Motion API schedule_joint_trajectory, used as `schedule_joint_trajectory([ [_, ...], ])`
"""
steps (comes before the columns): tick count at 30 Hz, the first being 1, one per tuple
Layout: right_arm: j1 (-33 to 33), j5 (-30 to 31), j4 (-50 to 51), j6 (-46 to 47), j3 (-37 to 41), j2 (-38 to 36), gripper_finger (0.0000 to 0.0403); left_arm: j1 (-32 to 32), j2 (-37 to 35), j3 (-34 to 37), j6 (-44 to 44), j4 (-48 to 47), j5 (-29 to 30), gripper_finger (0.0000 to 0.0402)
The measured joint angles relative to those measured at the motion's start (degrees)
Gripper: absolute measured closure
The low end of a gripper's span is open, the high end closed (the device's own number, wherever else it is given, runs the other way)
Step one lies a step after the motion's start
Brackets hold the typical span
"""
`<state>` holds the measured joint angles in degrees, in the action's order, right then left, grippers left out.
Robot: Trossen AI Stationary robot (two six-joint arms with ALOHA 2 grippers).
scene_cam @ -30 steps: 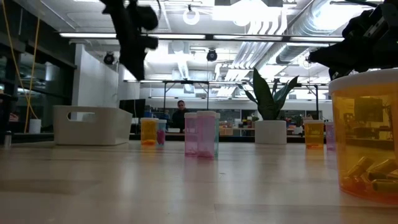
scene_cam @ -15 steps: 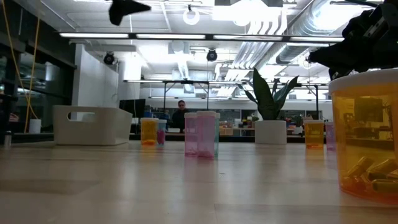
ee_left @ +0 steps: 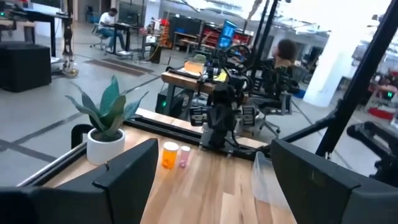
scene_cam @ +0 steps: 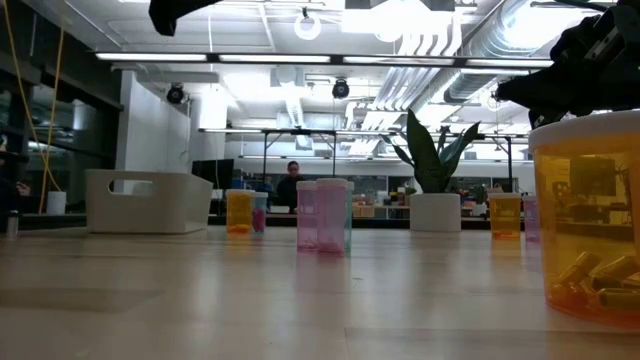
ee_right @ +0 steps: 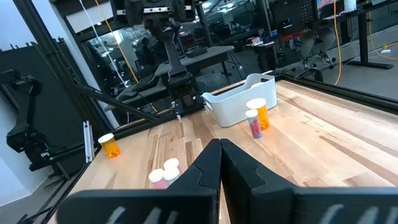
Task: Pick and place medicine bottles into bin by pill shape (circle, oval)
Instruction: Put the pink tablet bottle into the transparent bin
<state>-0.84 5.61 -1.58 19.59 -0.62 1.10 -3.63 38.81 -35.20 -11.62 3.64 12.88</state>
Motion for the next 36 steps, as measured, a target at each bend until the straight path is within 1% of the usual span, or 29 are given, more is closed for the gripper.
schedule_joint_trajectory([
  [2,0.0,0.2,-1.2,5.0,0.0,0.0,0.0402,0.0,-0.2,0.0,0.2,-0.1,-0.1,0.0103],
  [5,0.0,2.1,-6.6,11.6,0.0,0.0,0.0402,0.0,-0.3,0.0,0.3,0.0,-0.2,0.0103],
  [8,0.0,5.7,-14.5,13.3,0.0,0.0,0.0402,0.0,-0.2,0.0,0.3,0.2,-0.2,0.0103],
  [12,0.0,9.2,-29.7,5.5,0.0,0.7,0.0402,0.0,-0.2,0.0,-0.2,0.6,-0.2,0.0103],
  [16,0.0,7.8,-42.2,-2.6,-0.1,3.1,0.0402,0.0,-0.2,0.0,-0.8,0.9,-0.2,0.0103],
  [19,0.0,11.0,-43.4,-4.5,-1.9,5.8,0.0402,0.0,-0.2,0.0,-3.0,1.0,0.0,0.0103],
  [22,0.0,11.9,-43.2,-6.1,-6.1,10.8,0.0402,0.0,-0.2,0.0,-4.2,1.0,0.2,0.0103],
  [24,0.0,11.4,-41.2,-6.6,-10.3,15.2,0.0402,0.0,-0.2,0.0,-4.6,1.0,0.2,0.0103],
  [26,0.2,9.9,-36.1,-6.4,-15.4,20.2,0.0402,0.0,-0.2,0.0,-4.7,1.0,0.2,0.0103],
  [27,0.2,8.8,-32.5,-6.3,-18.0,22.6,0.0402,0.0,-0.2,0.0,-4.7,1.0,0.2,0.0103],
  [31,0.3,4.8,-12.6,-2.8,-28.8,31.7,0.0402,0.0,-0.2,0.0,-4.7,0.9,0.2,0.0103],
  [34,0.2,4.8,-2.1,0.1,-35.0,37.7,0.0402,0.0,-0.2,0.0,-4.6,0.9,0.2,0.0103],
  [36,0.2,4.8,5.4,-0.1,-38.8,40.9,0.0402,0.0,-0.2,0.0,-3.7,0.9,0.2,0.0103],
])
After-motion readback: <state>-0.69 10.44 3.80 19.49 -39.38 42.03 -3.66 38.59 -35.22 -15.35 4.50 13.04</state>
